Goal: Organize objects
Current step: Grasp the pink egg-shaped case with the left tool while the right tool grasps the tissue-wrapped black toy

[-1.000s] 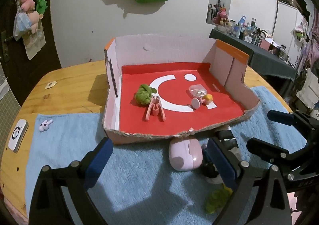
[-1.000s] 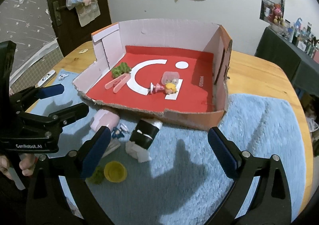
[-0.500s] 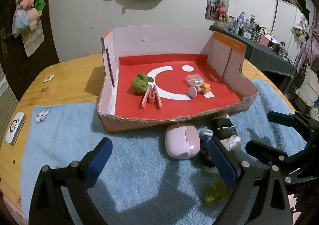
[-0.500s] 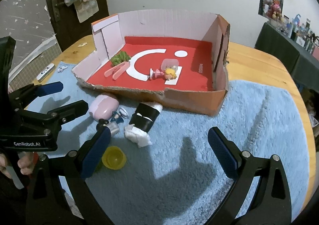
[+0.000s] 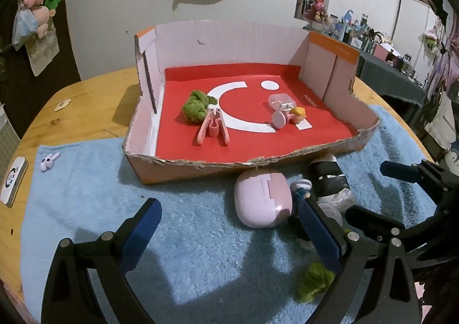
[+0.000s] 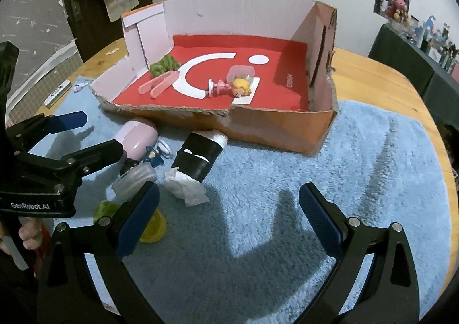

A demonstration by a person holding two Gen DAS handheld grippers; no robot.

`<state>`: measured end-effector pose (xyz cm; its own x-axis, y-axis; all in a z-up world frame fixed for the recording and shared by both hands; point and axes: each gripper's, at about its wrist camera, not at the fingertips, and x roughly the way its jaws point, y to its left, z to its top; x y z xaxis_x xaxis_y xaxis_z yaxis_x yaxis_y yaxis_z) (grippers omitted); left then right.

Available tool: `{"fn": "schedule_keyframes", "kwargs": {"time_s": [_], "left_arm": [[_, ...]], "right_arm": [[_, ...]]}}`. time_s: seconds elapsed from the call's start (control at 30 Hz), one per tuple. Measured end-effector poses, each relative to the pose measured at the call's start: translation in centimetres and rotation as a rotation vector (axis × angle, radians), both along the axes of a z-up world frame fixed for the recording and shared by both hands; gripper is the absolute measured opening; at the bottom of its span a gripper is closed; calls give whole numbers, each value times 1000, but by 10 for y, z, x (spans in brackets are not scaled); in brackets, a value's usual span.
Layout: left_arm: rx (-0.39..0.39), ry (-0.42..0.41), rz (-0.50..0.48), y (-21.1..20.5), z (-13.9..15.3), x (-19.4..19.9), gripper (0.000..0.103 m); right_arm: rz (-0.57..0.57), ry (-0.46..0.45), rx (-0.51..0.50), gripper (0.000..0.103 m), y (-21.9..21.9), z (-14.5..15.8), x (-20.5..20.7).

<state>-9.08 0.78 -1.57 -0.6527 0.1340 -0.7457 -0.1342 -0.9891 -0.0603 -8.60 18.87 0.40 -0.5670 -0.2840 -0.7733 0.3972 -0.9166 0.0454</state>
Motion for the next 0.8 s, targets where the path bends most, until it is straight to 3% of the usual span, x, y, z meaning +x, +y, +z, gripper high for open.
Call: {"fn": "schedule_keyframes", "kwargs": {"time_s": [0.4,0.63,0.8], "left_arm": [[11,-29,0,1,-9,-14,98],[-15,-16,25,-5,-7,-9,99],[-22,-7,-9,5,-6,-5,98]], "right_arm": [[30,-33,13,99,-9,-15,-13],[-57,-2,30,99,13,-5,-11],[7,1,-10,98,5,3,-9]]}}
